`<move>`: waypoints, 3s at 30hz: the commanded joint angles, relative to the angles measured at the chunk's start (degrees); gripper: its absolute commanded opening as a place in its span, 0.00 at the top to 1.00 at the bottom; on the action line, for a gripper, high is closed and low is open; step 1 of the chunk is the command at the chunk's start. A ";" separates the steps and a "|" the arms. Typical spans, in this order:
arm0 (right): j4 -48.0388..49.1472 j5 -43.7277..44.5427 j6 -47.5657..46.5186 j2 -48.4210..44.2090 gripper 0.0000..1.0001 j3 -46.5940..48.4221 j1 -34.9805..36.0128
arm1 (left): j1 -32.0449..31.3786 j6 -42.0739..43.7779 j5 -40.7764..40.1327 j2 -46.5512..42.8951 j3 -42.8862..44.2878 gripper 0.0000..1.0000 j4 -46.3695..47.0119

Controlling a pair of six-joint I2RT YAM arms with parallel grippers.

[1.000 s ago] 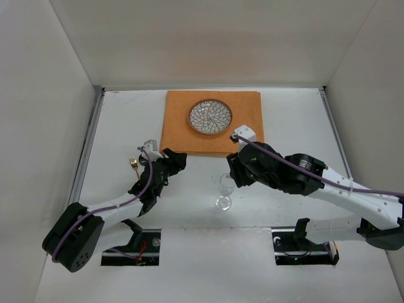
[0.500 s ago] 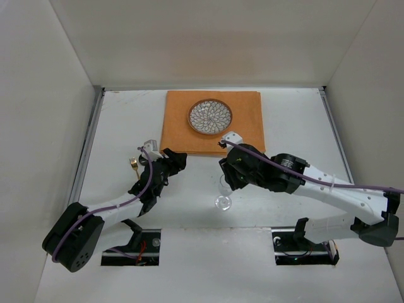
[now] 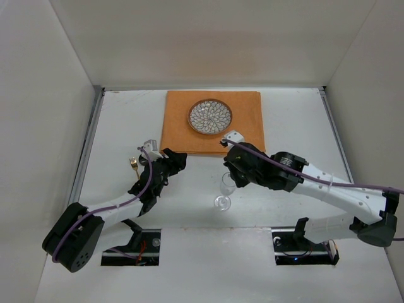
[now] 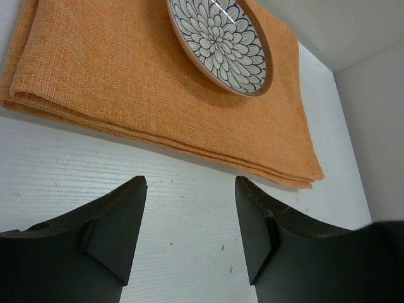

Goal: Set the dinner table for one person

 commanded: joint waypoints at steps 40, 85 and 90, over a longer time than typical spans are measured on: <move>26.71 -1.37 -15.82 36.13 0.84 42.95 -44.37 | -1.46 -0.67 0.00 0.92 0.21 0.44 3.44; 19.24 -5.13 -16.80 52.41 0.35 66.52 -45.95 | -1.28 -1.29 0.88 6.81 1.18 0.44 5.99; 19.94 -5.75 -15.65 48.37 0.35 65.11 -45.95 | -0.32 -0.94 0.18 5.49 0.74 0.44 5.38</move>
